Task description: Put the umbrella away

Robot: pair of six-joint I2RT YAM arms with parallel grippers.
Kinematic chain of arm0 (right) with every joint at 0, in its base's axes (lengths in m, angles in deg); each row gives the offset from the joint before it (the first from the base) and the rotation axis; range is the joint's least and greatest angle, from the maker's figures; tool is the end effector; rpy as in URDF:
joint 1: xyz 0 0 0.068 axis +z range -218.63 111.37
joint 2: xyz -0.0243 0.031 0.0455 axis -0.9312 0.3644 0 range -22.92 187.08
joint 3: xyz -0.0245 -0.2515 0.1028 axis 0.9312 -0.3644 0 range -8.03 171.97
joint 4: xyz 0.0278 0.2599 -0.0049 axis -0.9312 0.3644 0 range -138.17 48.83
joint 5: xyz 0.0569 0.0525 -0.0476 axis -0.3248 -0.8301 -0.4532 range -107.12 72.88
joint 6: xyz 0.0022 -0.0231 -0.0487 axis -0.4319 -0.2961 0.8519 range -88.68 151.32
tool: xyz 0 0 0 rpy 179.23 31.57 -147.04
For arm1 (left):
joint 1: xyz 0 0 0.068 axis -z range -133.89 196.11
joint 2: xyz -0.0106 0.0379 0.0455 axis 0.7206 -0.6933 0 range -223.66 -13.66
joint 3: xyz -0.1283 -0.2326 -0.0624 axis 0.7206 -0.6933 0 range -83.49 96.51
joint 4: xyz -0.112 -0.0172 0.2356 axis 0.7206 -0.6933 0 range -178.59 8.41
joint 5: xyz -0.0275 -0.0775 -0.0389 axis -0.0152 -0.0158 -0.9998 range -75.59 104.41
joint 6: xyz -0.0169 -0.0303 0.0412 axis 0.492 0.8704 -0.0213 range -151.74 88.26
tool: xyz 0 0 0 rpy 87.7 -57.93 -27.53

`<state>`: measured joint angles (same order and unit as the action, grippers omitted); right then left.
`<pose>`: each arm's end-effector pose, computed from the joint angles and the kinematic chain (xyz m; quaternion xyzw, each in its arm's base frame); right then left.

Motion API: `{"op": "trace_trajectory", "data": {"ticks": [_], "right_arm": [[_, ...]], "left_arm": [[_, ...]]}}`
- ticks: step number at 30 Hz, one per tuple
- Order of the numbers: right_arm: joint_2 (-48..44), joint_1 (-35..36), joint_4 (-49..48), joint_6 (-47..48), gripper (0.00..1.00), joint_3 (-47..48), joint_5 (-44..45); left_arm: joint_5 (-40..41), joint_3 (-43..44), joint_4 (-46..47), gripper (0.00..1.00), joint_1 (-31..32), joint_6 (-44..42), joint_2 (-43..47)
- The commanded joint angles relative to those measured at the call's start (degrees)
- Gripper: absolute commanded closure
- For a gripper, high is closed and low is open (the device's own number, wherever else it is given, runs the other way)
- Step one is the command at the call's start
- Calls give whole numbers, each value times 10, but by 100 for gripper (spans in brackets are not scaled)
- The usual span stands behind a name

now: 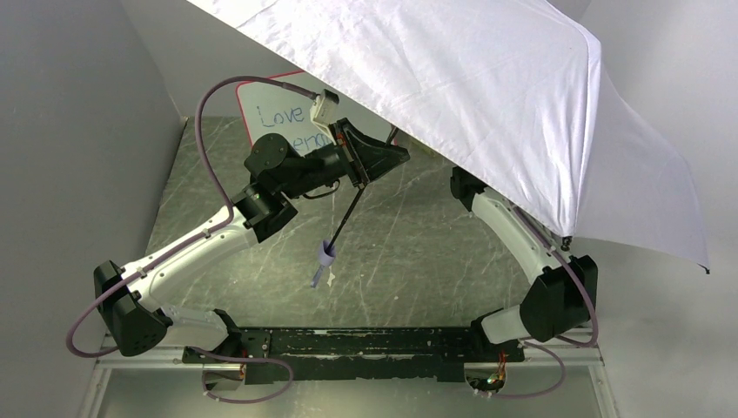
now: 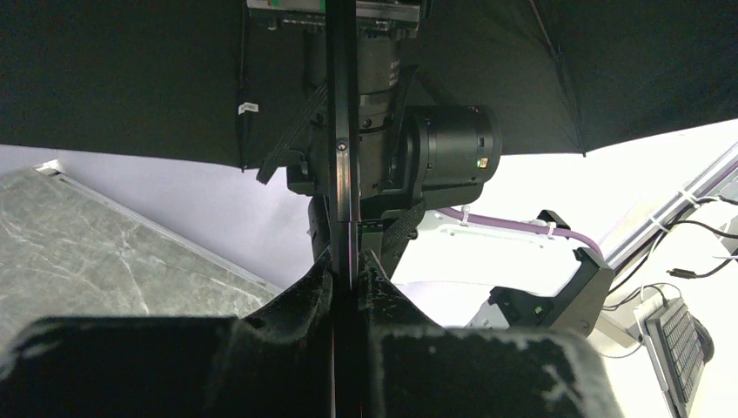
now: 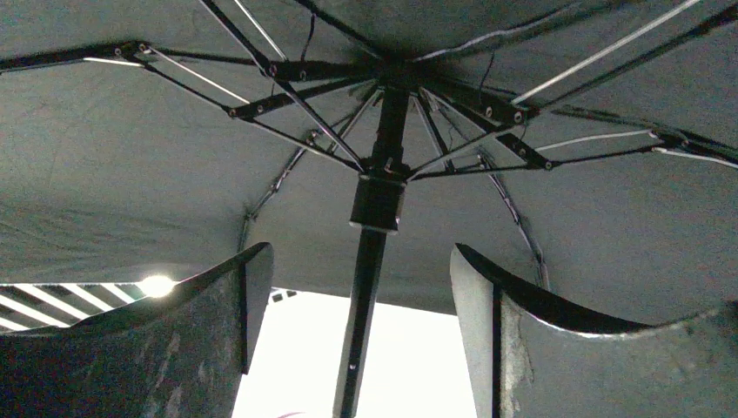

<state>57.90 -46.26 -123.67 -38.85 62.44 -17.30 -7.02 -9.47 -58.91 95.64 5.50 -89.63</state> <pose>0.2549 0.1051 0.4886 0.0857 0.1973 0.7059 0.6748 0.1867 -0.2389 0.4593 0.2119 0.5388 -0.6321 0.5150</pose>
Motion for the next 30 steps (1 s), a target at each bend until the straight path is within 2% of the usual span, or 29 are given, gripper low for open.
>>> {"op": "trace_trajectory", "data": {"ticks": [1,12,25,30], "right_arm": [[10,2,-3,10,22,33,22],[27,2,25,14,24,74,34],[42,3,47,11,33,106,43],[45,2,60,8,33,113,42]], "left_arm": [[-11,3,67,95,0,0,21],[-18,4,71,95,0,8,14],[-22,-2,68,95,0,8,14],[-24,-2,67,95,0,8,13]]}}
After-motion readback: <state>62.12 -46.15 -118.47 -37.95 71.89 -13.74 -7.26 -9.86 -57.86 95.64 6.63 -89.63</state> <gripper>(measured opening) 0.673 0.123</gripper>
